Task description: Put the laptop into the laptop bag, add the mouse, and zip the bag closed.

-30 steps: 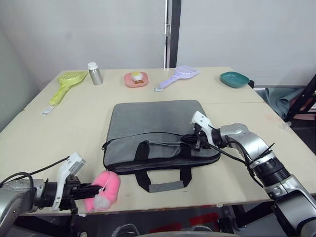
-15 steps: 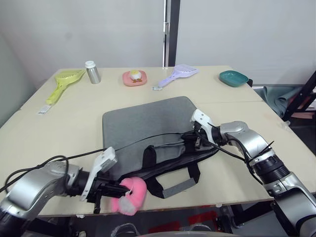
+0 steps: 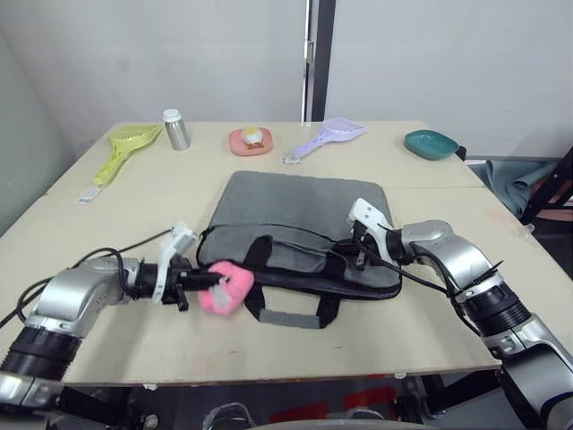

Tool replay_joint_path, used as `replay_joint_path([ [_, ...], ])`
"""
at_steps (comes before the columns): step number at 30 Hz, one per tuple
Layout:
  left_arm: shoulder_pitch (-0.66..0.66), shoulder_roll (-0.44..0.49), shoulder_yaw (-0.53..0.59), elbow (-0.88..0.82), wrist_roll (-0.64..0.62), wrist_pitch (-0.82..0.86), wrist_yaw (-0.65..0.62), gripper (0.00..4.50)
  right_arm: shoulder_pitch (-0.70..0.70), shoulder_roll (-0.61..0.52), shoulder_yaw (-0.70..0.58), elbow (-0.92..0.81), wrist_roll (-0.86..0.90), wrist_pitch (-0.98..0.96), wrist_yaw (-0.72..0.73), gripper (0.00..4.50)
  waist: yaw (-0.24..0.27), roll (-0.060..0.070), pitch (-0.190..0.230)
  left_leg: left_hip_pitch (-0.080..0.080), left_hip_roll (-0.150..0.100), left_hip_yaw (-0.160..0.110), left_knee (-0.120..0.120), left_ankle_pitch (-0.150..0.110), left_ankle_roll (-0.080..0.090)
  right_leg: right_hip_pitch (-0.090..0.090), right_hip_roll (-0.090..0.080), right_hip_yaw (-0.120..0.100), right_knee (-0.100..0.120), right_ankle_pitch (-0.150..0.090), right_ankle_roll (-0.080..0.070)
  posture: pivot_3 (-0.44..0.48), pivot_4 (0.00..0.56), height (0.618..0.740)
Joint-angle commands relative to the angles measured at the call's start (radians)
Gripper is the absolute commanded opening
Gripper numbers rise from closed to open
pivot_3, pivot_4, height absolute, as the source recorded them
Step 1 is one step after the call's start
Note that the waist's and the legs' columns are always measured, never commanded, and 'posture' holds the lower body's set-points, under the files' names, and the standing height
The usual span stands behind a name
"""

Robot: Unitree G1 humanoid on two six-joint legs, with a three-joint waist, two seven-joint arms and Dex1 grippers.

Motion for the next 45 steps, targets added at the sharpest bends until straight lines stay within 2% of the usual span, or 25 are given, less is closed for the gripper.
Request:
replay_joint_path([
  [1,-0.062,0.018,0.039,0.066,0.027,-0.035,0.0,0.01,0.058,-0.005,0.091,0.089,-0.046,0.079,0.006,0.0,-0.001,-0.001,0.001,0.0,0.0,0.0,0.0,0.0,0.0,0.0,0.0,0.0,0.0,0.0,0.0,0.0,0.15,0.74],
  [2,-0.06,0.023,0.035,0.05,0.016,-0.025,-0.02,0.01,0.058,-0.006,0.091,0.088,-0.047,0.079,0.008,0.0,-0.002,-0.002,0.001,0.0,0.0,0.0,0.0,0.0,0.0,0.0,0.0,0.0,0.0,0.0,0.0,0.0,0.15,0.74],
  [5,0.036,0.065,-0.037,-0.142,-0.013,-0.013,-0.12,0.01,0.061,-0.008,0.085,0.086,-0.046,0.082,0.007,0.0,-0.004,-0.003,0.002,-0.001,0.001,0.0,0.0,-0.001,-0.001,-0.001,0.0,0.0,-0.001,0.0,-0.001,0.0,0.15,0.74],
  [10,0.107,0.121,-0.149,-0.231,0.077,-0.101,-0.192,0.01,0.07,-0.01,0.083,0.076,-0.044,0.089,0.007,0.0,-0.006,-0.001,0.003,0.0,0.001,0.0,-0.001,-0.003,-0.002,0.0,0.001,-0.001,-0.001,-0.002,-0.002,0.0,0.15,0.74],
  [13,0.068,0.088,-0.194,-0.221,0.107,-0.112,-0.177,0.01,0.076,-0.01,0.082,0.066,-0.041,0.096,0.005,0.0,-0.006,0.0,0.002,0.001,0.001,0.0,-0.001,-0.003,-0.002,0.001,0.001,-0.001,0.0,-0.002,-0.002,0.0,0.15,0.74],
  [19,-0.042,-0.038,-0.197,-0.201,0.11,-0.049,-0.089,0.01,0.09,-0.015,0.084,0.04,-0.032,0.11,-0.001,0.0,0.002,0.0,0.0,0.002,0.001,0.0,0.001,-0.002,-0.002,0.004,0.0,0.0,0.001,-0.002,-0.002,0.0,0.15,0.74],
  [26,-0.003,0.009,-0.26,-0.306,0.107,-0.072,-0.189,0.01,0.09,-0.018,0.09,0.03,-0.03,0.119,-0.001,0.0,0.005,0.0,0.0,0.001,0.001,0.0,0.001,-0.002,-0.002,0.004,0.0,-0.001,0.0,-0.002,-0.002,0.0,0.15,0.74],
  [30,-0.04,-0.003,-0.281,-0.339,0.053,-0.067,-0.263,0.01,0.076,-0.012,0.098,0.041,-0.035,0.114,0.005,0.0,0.003,0.0,0.001,0.001,0.001,0.0,0.0,-0.003,-0.002,0.003,0.0,-0.001,0.0,-0.002,-0.002,0.0,0.15,0.74],
  [35,-0.11,-0.016,-0.33,-0.309,0.092,-0.109,-0.321,0.01,0.066,-0.011,0.098,0.051,-0.04,0.111,0.012,0.0,-0.007,-0.002,0.002,0.001,0.001,0.0,0.0,-0.002,-0.002,0.002,0.001,-0.001,0.0,-0.002,-0.002,0.0,0.15,0.74],
  [40,-0.206,-0.043,-0.427,-0.219,0.228,-0.255,-0.356,0.01,0.052,-0.009,0.104,0.056,-0.045,0.111,0.02,0.0,-0.012,-0.002,0.002,0.001,0.001,0.0,0.0,-0.002,-0.002,0.002,0.001,0.0,0.001,-0.002,-0.002,0.0,0.15,0.74],
  [42,-0.24,-0.081,-0.418,-0.166,0.24,-0.246,-0.322,0.01,0.048,-0.008,0.105,0.054,-0.046,0.113,0.022,0.0,-0.011,-0.002,0.002,0.001,0.001,0.0,0.001,-0.002,-0.002,0.002,0.001,0.0,0.001,-0.002,-0.002,0.0,0.15,0.74],
  [45,-0.251,-0.089,-0.405,-0.114,0.264,-0.266,-0.316,0.01,0.049,-0.009,0.104,0.049,-0.046,0.118,0.024,0.0,-0.011,-0.002,0.003,0.001,0.001,0.001,0.001,-0.002,-0.003,0.002,0.001,0.0,0.002,-0.002,-0.002,0.0,0.15,0.74],
])
